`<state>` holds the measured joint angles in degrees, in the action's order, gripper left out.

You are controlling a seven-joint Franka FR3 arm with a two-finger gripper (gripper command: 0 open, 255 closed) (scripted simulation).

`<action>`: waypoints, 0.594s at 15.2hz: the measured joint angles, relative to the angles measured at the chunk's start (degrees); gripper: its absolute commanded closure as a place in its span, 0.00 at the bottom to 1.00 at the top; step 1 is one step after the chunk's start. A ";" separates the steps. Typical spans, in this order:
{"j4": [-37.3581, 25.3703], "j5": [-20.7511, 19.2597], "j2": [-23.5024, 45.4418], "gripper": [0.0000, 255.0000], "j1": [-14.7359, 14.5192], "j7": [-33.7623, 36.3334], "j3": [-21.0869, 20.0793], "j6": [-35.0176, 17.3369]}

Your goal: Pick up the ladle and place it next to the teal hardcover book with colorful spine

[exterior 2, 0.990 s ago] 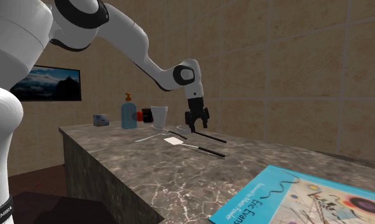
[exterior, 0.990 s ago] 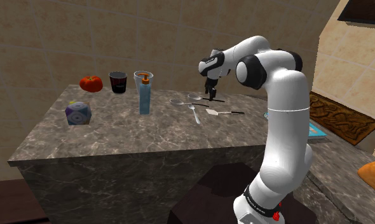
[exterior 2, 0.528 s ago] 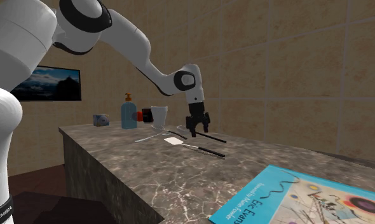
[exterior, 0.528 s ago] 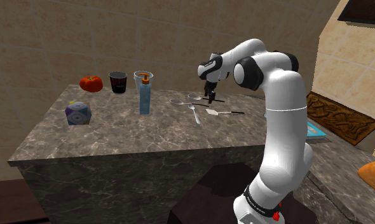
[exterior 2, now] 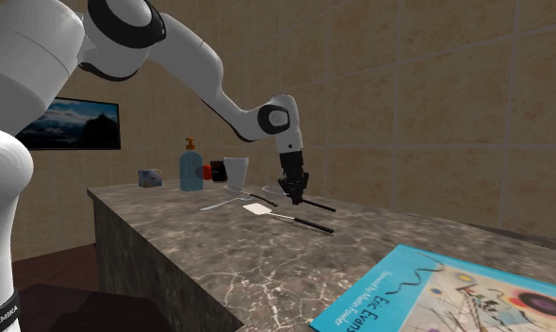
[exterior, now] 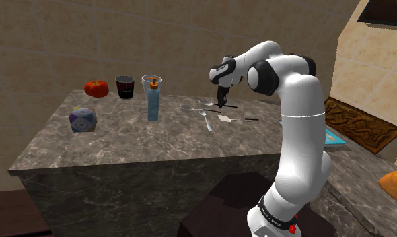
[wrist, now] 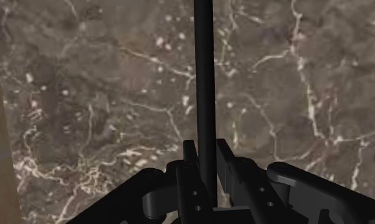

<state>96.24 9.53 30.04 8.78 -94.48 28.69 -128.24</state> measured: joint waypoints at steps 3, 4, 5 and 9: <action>-0.11 0.04 0.07 1.00 0.05 -0.04 -0.03 0.03; -0.14 0.05 0.10 1.00 0.06 -0.04 -0.03 0.04; -0.15 0.06 0.10 1.00 0.06 -0.05 -0.03 0.03; -0.63 -0.36 -0.63 1.00 -0.13 0.13 0.24 1.25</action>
<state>95.62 9.18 29.41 8.65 -94.35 28.93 -126.99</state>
